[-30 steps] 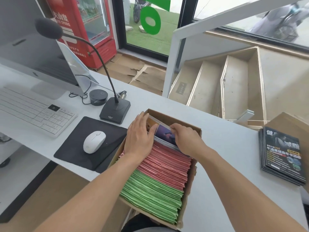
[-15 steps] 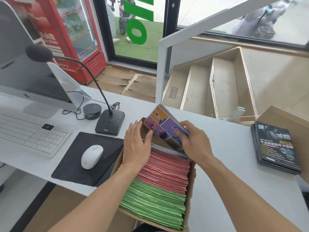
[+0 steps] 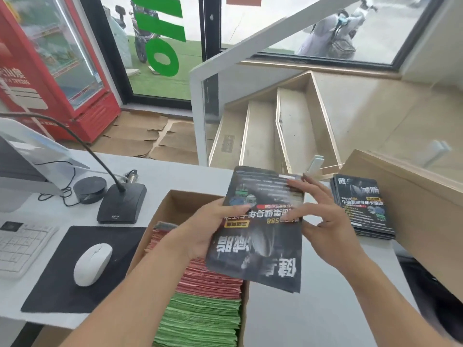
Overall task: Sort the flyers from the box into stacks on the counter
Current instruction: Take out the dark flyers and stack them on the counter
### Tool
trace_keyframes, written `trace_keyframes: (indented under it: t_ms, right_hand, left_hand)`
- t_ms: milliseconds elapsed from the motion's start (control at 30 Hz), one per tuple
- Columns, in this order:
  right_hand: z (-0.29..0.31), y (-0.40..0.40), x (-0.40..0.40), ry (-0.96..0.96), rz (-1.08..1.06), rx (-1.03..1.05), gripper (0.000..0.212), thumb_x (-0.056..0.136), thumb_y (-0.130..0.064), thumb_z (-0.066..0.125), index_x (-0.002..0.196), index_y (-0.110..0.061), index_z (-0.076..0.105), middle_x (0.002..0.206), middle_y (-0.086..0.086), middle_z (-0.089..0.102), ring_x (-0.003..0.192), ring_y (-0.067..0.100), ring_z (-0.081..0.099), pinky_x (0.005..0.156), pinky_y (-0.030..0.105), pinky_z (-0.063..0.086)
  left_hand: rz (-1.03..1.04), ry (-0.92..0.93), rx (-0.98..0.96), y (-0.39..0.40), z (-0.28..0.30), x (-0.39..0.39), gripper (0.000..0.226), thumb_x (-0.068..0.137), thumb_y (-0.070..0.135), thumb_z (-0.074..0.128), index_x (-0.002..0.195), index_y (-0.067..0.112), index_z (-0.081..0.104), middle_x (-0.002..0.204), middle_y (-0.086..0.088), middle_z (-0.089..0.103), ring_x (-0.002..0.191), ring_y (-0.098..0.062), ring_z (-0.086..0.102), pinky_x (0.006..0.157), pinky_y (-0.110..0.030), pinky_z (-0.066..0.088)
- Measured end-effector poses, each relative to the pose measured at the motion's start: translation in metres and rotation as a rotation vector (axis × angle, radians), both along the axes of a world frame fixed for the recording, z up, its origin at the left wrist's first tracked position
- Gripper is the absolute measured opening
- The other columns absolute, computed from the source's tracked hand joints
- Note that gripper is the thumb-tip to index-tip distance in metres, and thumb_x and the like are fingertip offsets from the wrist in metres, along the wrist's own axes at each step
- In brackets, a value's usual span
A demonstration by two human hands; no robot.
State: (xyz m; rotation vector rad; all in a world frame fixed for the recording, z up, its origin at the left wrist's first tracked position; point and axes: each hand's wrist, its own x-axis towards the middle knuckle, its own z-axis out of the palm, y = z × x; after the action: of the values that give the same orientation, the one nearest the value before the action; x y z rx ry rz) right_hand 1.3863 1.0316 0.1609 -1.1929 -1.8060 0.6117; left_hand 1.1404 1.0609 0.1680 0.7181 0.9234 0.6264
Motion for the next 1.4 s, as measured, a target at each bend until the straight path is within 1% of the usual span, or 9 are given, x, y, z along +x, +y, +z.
trace_keyframes:
  t_ms: [167, 233, 433, 533, 633, 800, 1033, 1267, 1400]
  right_hand:
    - [-0.002, -0.012, 0.019, 0.682, -0.280, -0.517, 0.046, 0.098, -0.032, 0.059, 0.144, -0.033, 0.053, 0.134, -0.004, 0.067, 0.120, 0.012, 0.065, 0.107, 0.040, 0.049]
    - [-0.003, -0.015, 0.028, 0.695, -0.306, -0.680, 0.069, 0.087, -0.051, 0.061, 0.152, -0.036, 0.041, 0.126, -0.002, 0.072, 0.111, 0.015, 0.069, 0.103, 0.043, 0.050]
    - [0.014, -0.019, 0.066, -0.190, -0.435, -0.095, 0.107, 0.078, -0.025, 0.088, 0.156, -0.046, 0.017, 0.152, -0.014, 0.035, 0.143, 0.009, 0.030, 0.116, 0.034, 0.026]
    - [0.028, -0.010, 0.082, -0.769, -0.109, -0.037, 0.064, 0.088, -0.026, 0.076, 0.143, -0.042, 0.049, 0.134, -0.013, 0.062, 0.128, 0.016, 0.052, 0.109, 0.033, 0.038]
    - [0.026, -0.007, 0.092, -0.919, -0.064, -0.236, 0.025, 0.097, -0.033, 0.061, 0.118, -0.044, 0.065, 0.109, -0.018, 0.072, 0.103, 0.013, 0.063, 0.084, 0.032, 0.048]
    - [-0.011, -0.009, 0.157, -0.347, -0.292, -0.429, 0.019, 0.091, -0.022, 0.075, 0.096, -0.041, 0.075, 0.090, -0.023, 0.073, 0.086, 0.009, 0.065, 0.078, 0.035, 0.053]
    - [-0.055, -0.011, 0.156, 0.667, -0.357, -0.486, 0.019, 0.088, -0.009, 0.069, 0.107, -0.010, 0.074, 0.101, 0.010, 0.078, 0.093, 0.028, 0.073, 0.077, 0.038, 0.061]
    - [-0.086, 0.007, 0.143, 0.310, -0.380, -0.438, 0.025, 0.095, -0.007, 0.069, 0.109, -0.027, 0.063, 0.112, -0.010, 0.073, 0.115, 0.014, 0.064, 0.098, 0.042, 0.051]
    - [-0.079, 0.012, 0.129, 0.446, -0.337, -0.431, 0.034, 0.099, 0.003, 0.056, 0.121, -0.023, 0.059, 0.116, -0.008, 0.072, 0.113, 0.012, 0.065, 0.096, 0.030, 0.051]
  left_hand:
    - [0.132, 0.077, 0.181, 0.001, -0.015, 0.049, 0.027, 0.091, 0.022, 0.071, 0.117, 0.015, 0.069, 0.116, -0.017, 0.073, 0.103, -0.038, 0.071, 0.089, -0.048, 0.059]
    - [0.128, 0.194, 0.268, 0.002, -0.024, 0.065, 0.017, 0.090, 0.028, 0.074, 0.107, 0.026, 0.073, 0.111, -0.008, 0.076, 0.104, -0.032, 0.072, 0.097, -0.053, 0.055]
    - [-0.401, 0.580, 0.692, 0.005, -0.016, 0.100, 0.008, 0.100, 0.029, 0.061, 0.105, 0.028, 0.068, 0.098, 0.011, 0.076, 0.092, -0.012, 0.071, 0.083, -0.034, 0.058]
    - [-0.668, 0.913, 0.951, 0.008, -0.016, 0.123, 0.011, 0.098, 0.034, 0.057, 0.088, 0.032, 0.055, 0.090, 0.007, 0.069, 0.086, -0.021, 0.063, 0.080, -0.044, 0.053]
    - [-0.735, 1.000, 1.028, 0.007, -0.018, 0.145, 0.009, 0.098, 0.037, 0.057, 0.090, 0.033, 0.054, 0.092, 0.005, 0.067, 0.087, -0.022, 0.059, 0.071, -0.037, 0.046]
    - [-0.592, 1.065, 0.865, 0.040, -0.006, 0.125, 0.011, 0.085, 0.038, 0.076, 0.086, 0.034, 0.066, 0.083, 0.015, 0.069, 0.082, -0.014, 0.064, 0.067, -0.030, 0.047]
    - [-0.029, 0.205, 0.405, 0.045, -0.024, 0.147, 0.056, 0.083, 0.017, 0.082, 0.133, 0.017, 0.057, 0.121, -0.003, 0.073, 0.113, -0.022, 0.069, 0.096, -0.036, 0.052]
    - [0.170, 0.272, 0.431, 0.026, -0.062, 0.191, 0.017, 0.092, 0.008, 0.071, 0.108, 0.014, 0.072, 0.099, 0.002, 0.079, 0.096, -0.014, 0.073, 0.078, -0.020, 0.052]
    - [0.119, 0.327, 0.482, 0.020, -0.076, 0.190, 0.020, 0.095, 0.008, 0.067, 0.115, 0.009, 0.068, 0.105, 0.002, 0.078, 0.107, -0.011, 0.070, 0.094, -0.025, 0.049]
